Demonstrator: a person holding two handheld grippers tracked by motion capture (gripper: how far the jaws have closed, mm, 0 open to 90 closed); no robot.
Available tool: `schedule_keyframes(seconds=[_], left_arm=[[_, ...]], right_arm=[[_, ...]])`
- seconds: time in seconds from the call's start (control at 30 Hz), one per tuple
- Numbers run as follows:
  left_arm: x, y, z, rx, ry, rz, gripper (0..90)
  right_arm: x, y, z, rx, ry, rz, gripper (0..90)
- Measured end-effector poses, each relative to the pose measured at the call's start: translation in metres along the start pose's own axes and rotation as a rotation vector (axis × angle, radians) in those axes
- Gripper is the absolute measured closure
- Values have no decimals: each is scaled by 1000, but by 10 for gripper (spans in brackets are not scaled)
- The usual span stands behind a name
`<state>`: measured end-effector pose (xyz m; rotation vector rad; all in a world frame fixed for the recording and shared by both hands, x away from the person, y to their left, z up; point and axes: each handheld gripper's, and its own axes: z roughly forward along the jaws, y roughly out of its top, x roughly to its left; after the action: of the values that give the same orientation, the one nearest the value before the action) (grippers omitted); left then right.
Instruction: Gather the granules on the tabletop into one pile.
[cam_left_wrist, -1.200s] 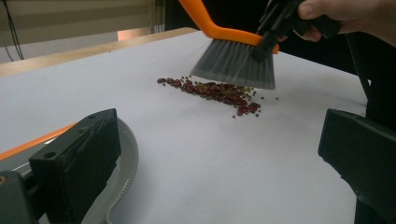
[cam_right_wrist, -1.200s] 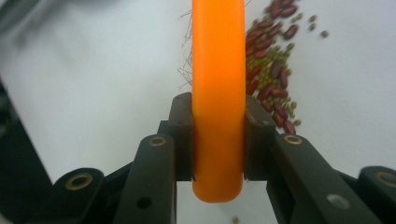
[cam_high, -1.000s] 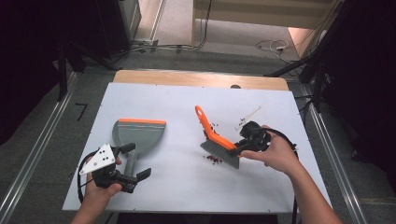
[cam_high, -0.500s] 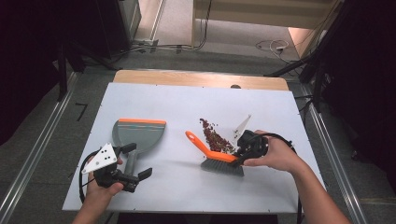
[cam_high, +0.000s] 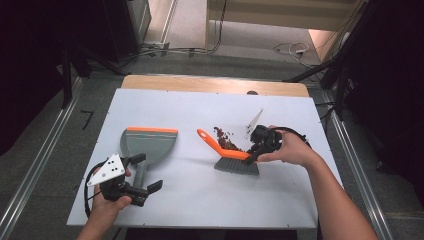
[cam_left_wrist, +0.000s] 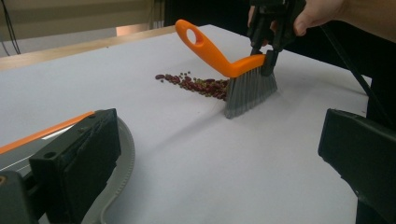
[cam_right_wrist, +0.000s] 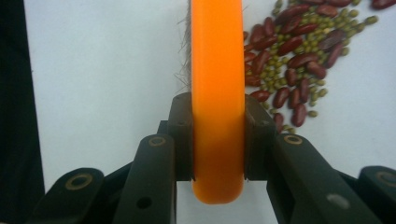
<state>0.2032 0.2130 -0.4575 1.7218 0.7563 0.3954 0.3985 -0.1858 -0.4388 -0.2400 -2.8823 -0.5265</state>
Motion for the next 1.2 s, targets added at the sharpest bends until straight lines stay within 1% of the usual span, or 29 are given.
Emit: schedule_keyframes(seconds=[0.03, 0.07, 0.1, 0.17, 0.2, 0.23, 0.27, 0.3, 0.37, 0.43, 0.47, 0.5, 0.6, 0.63, 0.7, 0.73, 0.77, 0.8, 0.83, 0.9, 0.97, 1.0, 1.03, 1.07, 1.1, 1.2], left_arm=[[0, 0, 0, 1, -1, 1, 0], [0, 0, 0, 0, -1, 1, 0], [0, 0, 0, 0, -1, 1, 0], [0, 0, 0, 0, 0, 0, 0], [0, 0, -1, 2, 0, 0, 0], [0, 0, 0, 2, 0, 0, 0], [0, 0, -1, 2, 0, 0, 0], [0, 0, -1, 1, 0, 1, 0], [0, 0, 0, 0, -1, 1, 0], [0, 0, 0, 1, -1, 2, 0], [0, 0, 0, 1, 0, 3, 0], [0, 0, 0, 0, -1, 2, 0], [0, 0, -1, 4, 1, 2, 0], [1, -1, -1, 1, 2, -2, 0], [1, 0, -1, 3, 3, -2, 0], [1, 0, -1, 2, 2, -2, 0], [1, 0, -1, 1, 2, -2, 0], [1, 0, -1, 3, 4, -2, 0], [1, 0, -2, 2, 3, -2, 0], [1, 0, -2, 5, 3, 0, 0], [1, -1, -1, 4, 2, 0, 0], [1, -1, -1, 4, 3, 0, 0], [1, -1, -1, 2, 2, -2, 0], [1, -1, -1, 2, 2, -2, 0], [1, -1, -2, 3, 3, 0, 0], [1, -1, -2, 3, 3, 0, 0]], right_arm=[[-4, 1, 1, -16, 1, -22, 680], [-5, 2, 0, -7, 3, -10, 679], [-7, 2, 1, -16, -3, -7, 679], [-9, 4, 0, -15, -1, -5, 679], [-12, 4, -1, -20, -14, -10, 679], [-13, 5, -1, -21, -13, -4, 679], [-15, 5, -2, -25, -28, -4, 679], [-17, 6, -4, -24, -29, 5, 679], [-23, 6, -5, -33, -49, 7, 679], [-27, 7, -6, -35, -44, 20, 679], [-29, 7, -6, -39, -49, 13, 679], [-30, 8, -6, -36, -44, 27, 679], [-32, 10, -6, -33, -45, 13, 679], [-33, 12, -7, -39, -55, 5, 679], [-35, 13, -7, -36, -53, 20, 679], [-38, 14, -8, -39, -62, 15, 679], [-38, 14, -8, -36, -58, 30, 679], [-40, 14, -7, -47, -66, 21, 679], [-41, 14, -8, -43, -66, 34, 679], [-44, 14, -9, -56, -87, 38, 679], [-46, 15, -9, -53, -83, 48, 679], [-46, 16, -10, -49, -83, 43, 680], [-46, 16, -10, -52, -94, 39, 680], [-46, 17, -10, -50, -84, 43, 679], [-46, 17, -11, -44, -88, 42, 680], [-43, 19, -16, -56, -73, 46, 681]])
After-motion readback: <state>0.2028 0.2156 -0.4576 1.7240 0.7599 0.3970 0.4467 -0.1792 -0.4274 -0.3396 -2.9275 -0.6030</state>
